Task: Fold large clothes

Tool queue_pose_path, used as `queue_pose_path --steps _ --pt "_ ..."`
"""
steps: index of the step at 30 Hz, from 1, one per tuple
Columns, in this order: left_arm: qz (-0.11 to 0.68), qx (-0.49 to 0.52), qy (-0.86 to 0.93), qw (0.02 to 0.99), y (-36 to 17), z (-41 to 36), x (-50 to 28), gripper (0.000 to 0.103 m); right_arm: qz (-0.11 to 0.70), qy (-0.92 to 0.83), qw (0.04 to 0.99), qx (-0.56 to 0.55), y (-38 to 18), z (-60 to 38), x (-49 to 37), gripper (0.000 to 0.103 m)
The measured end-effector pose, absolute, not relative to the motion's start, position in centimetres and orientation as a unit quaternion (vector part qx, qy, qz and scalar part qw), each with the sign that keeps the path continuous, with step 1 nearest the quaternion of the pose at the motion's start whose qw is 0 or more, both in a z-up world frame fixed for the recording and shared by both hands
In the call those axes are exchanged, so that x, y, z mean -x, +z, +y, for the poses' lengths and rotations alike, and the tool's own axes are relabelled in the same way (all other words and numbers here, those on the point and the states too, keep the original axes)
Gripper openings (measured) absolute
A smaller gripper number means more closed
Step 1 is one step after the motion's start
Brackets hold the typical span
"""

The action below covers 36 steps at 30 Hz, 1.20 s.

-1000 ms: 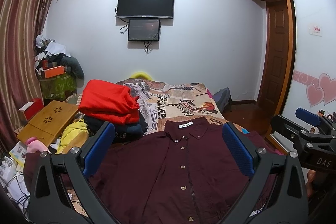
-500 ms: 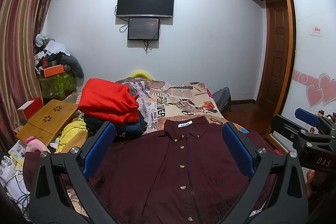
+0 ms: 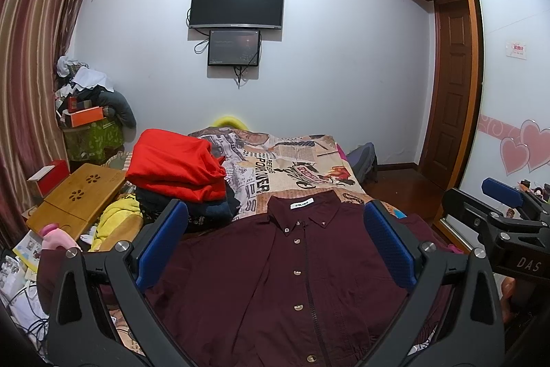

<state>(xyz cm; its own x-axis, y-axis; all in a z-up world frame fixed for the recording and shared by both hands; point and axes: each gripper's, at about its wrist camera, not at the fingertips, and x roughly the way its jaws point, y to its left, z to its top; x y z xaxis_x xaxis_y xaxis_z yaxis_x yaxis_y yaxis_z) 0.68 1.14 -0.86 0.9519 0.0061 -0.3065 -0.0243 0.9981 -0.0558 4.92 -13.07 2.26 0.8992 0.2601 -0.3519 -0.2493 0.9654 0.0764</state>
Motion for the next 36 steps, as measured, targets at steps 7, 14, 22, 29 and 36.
queue_pose_path --steps 7,14,22,29,36 --pt "0.156 0.03 0.008 0.987 -0.9 1.1 -0.7 0.103 0.184 0.13 0.974 -0.015 2.3 -13.1 -5.0 0.103" --pt "0.159 0.033 0.007 0.987 -1.0 1.2 -0.8 0.103 0.188 0.128 0.974 -0.015 2.1 -13.0 -5.1 0.103" --pt "0.163 0.04 0.013 0.986 -1.1 1.8 -1.4 0.103 0.195 0.126 0.973 -0.009 1.9 -12.6 -5.6 0.103" --pt "0.158 0.044 0.068 0.984 -1.2 5.2 -2.7 0.103 0.211 0.125 0.969 -0.004 1.4 -12.4 -7.1 0.103" --pt "0.173 0.088 0.209 0.959 -3.0 14.0 -4.0 0.103 0.238 0.125 0.963 0.004 0.3 -11.7 -9.4 0.103"
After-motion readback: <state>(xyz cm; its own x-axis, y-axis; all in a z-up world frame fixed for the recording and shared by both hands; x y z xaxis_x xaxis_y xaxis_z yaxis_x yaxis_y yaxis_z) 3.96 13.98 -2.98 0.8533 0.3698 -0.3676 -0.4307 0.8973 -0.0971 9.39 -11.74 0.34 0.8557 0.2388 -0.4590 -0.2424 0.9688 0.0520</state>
